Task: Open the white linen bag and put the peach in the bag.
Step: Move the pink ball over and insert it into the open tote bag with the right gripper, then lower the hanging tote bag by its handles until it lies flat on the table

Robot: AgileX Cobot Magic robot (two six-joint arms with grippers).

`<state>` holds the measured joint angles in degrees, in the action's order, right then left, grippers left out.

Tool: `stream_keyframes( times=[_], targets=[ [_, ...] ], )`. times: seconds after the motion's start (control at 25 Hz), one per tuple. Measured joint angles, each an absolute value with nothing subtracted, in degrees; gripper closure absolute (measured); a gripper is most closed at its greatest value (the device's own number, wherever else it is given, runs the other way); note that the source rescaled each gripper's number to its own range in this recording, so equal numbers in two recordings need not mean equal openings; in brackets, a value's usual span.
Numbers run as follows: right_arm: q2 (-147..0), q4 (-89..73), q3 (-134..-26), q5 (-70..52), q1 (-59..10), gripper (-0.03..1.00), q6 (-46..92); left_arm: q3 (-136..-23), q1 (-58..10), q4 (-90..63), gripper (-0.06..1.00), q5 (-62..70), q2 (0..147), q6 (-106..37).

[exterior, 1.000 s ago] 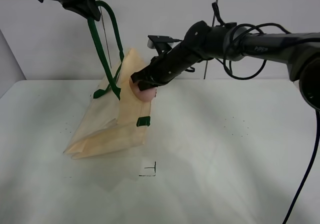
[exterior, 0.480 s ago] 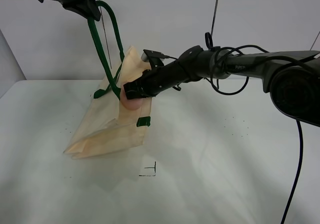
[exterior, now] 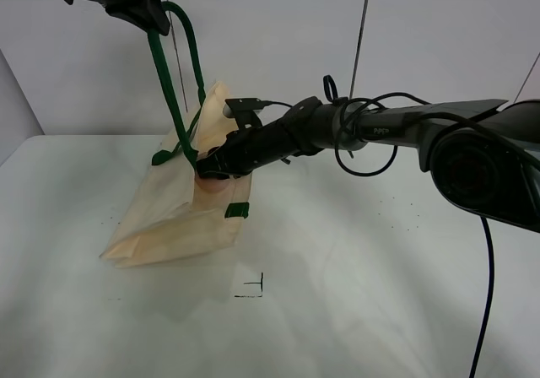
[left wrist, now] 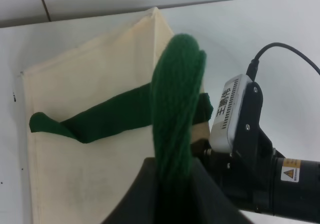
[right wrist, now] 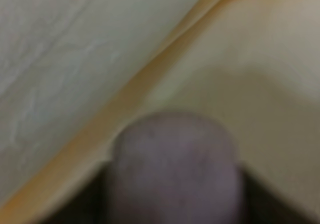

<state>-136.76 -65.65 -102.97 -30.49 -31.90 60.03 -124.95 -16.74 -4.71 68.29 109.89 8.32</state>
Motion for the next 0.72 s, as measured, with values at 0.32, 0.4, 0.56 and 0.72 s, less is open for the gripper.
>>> stream_keyframes(
  times=[0.32,0.4,0.56,0.72],
  targets=[
    [-134.4,-54.3,-103.0,-34.6,-31.2,-0.03,47.3,-125.0,-16.7,-4.7,0.94,68.3,109.9,8.3],
    [-132.2,-47.1,-103.2,-38.5,-30.3,-0.03,40.2,-125.0,-16.7,-4.7,0.94,68.3,109.9,8.3],
    [-127.3,-30.5,-103.6,-45.6,-28.3,-0.03,24.0,-125.0,-16.7,-4.7,0.94,68.3,109.9,8.3],
    [-124.7,-15.7,-104.7,-53.5,-27.0,-0.03,9.1,-125.0,-16.7,-4.7,0.94,68.3,109.9,8.3]
  ],
)
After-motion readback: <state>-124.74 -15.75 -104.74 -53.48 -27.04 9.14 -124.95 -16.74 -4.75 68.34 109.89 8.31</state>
